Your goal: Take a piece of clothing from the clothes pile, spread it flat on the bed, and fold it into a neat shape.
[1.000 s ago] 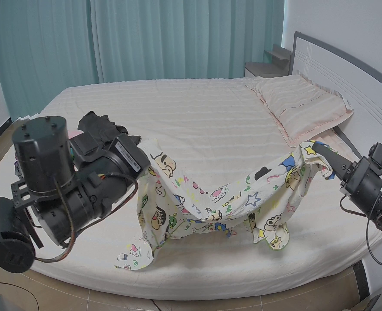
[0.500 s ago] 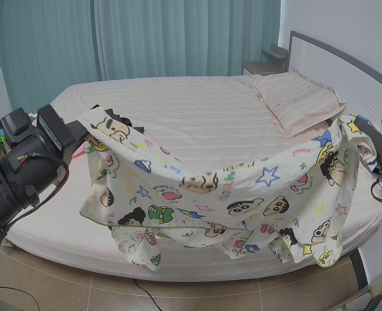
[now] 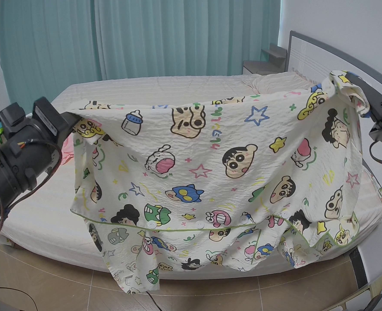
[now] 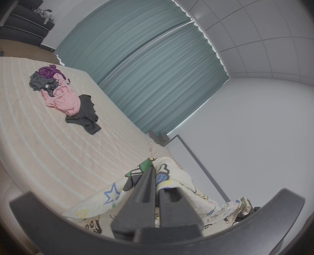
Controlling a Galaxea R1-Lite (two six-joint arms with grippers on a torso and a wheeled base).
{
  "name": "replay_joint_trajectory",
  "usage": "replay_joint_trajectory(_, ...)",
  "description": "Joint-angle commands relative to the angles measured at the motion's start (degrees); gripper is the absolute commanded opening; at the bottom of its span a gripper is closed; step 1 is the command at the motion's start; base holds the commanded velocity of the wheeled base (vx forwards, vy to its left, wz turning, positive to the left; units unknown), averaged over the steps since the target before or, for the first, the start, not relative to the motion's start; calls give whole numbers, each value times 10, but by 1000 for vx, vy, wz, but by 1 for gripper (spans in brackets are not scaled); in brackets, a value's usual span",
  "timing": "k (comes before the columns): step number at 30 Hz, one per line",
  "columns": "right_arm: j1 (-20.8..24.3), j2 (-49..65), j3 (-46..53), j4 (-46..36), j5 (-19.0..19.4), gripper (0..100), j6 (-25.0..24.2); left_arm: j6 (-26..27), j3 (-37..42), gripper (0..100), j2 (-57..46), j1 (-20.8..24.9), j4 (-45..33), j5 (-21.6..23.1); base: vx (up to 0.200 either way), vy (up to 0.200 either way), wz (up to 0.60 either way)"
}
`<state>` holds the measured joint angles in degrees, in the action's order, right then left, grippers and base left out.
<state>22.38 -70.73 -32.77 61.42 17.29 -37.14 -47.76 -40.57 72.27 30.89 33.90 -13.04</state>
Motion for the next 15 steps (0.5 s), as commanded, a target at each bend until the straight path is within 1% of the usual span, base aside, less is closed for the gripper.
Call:
replay_joint_trajectory(1,-41,-97,-41,-2,7,0,-3,-3,-12,0,85,-40,2,3,0,0,0)
replay_joint_trajectory(2,-41,-97,-41,-2,7,0,-3,-3,-12,0,85,-40,2,3,0,0,0)
replay_joint_trajectory(3,-49,-138,-55,-1,7,0,-3,-6,-32,0,123,-60,3,4,0,0,0)
replay_joint_trajectory(6,-56,-166,-74,3,6,0,-4,-13,-50,0,148,-72,3,4,0,0,0)
replay_joint_trajectory(7,-66,-194,-93,6,3,0,-6,-17,-67,0,171,-82,2,4,0,0,0)
replay_joint_trajectory(9,-68,-221,-107,8,0,0,-16,-21,-82,0,194,-88,3,4,0,0,0)
replay_joint_trajectory(13,-72,-241,-120,8,-9,0,-31,-22,-94,0,220,-91,3,4,0,0,0)
replay_joint_trajectory(15,-74,-264,-130,12,-19,0,-36,-24,-107,0,245,-97,3,4,0,0,0)
